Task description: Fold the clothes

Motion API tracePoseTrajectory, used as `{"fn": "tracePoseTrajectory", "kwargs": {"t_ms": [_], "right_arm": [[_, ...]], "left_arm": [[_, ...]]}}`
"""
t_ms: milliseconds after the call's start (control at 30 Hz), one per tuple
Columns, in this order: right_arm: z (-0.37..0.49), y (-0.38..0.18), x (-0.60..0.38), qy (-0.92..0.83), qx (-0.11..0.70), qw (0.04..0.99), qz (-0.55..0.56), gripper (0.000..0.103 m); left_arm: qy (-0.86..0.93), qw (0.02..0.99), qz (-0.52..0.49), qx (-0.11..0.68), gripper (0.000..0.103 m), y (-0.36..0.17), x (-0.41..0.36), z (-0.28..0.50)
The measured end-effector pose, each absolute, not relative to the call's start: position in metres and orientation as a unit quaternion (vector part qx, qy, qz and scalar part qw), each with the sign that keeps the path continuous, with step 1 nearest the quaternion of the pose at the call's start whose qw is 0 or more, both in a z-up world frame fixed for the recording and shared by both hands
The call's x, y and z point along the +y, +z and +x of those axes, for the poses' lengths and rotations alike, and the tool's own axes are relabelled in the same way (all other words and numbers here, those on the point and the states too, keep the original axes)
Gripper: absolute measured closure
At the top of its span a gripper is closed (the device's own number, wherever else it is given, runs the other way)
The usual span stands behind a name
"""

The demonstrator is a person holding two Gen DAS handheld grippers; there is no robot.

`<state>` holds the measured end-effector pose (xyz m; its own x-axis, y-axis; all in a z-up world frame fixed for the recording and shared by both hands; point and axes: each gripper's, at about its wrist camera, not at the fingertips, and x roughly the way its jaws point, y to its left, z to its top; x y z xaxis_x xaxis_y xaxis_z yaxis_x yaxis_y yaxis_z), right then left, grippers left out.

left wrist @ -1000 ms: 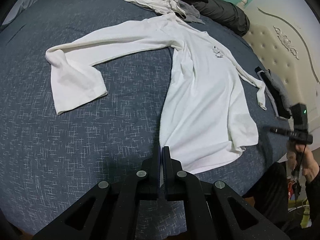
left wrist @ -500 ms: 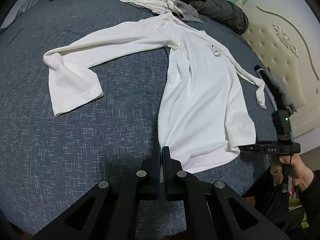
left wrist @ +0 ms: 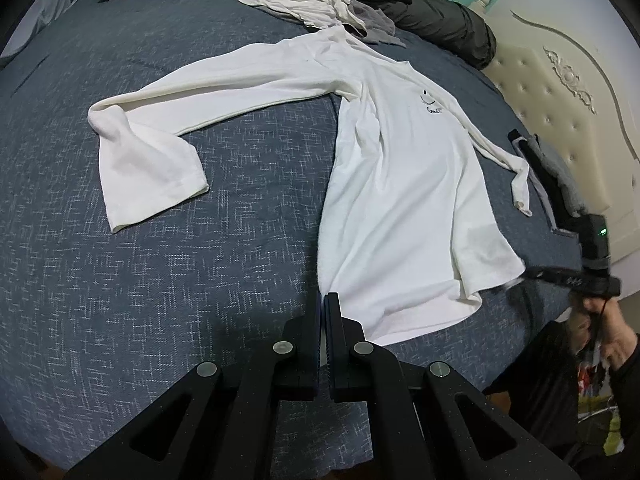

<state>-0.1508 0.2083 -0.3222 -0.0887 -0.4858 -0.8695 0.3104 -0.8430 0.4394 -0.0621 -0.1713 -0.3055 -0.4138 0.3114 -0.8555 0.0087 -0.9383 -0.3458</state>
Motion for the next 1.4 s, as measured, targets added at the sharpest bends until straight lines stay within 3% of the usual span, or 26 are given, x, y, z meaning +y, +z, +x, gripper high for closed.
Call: {"fn": "tracePoseTrajectory", "kwargs": {"t_ms": [633,1033,1133,1333,1400], "right_arm": [[-0.143,-0.255,0.367,-0.808,-0.074,0.177,0.557,0.100],[-0.120,-0.295,0.396,-0.793,-0.067,0.146,0.588,0.100],[-0.118,-0.303,0.396,-0.789,-0.068,0.143,0.593,0.100],[-0.123,-0.305,0.404,-0.790,-0.079,0.142,0.591,0.100],[-0.123,-0.305,0.405,-0.789,-0.081,0.144,0.591,0.100]], "left_arm": [[0.831,0.110,-0.530,-0.127,0.101,-0.284,-0.153,-0.051],[0.796,0.125,-0.575,-0.142,0.101,-0.321,-0.134,-0.046],[0.785,0.125,-0.589,-0.145,0.096,-0.335,-0.125,-0.043],[0.765,0.128,-0.612,-0.150,0.067,-0.360,-0.114,-0.040],[0.763,0.124,-0.615,-0.155,0.066,-0.364,-0.115,-0.040]]}}
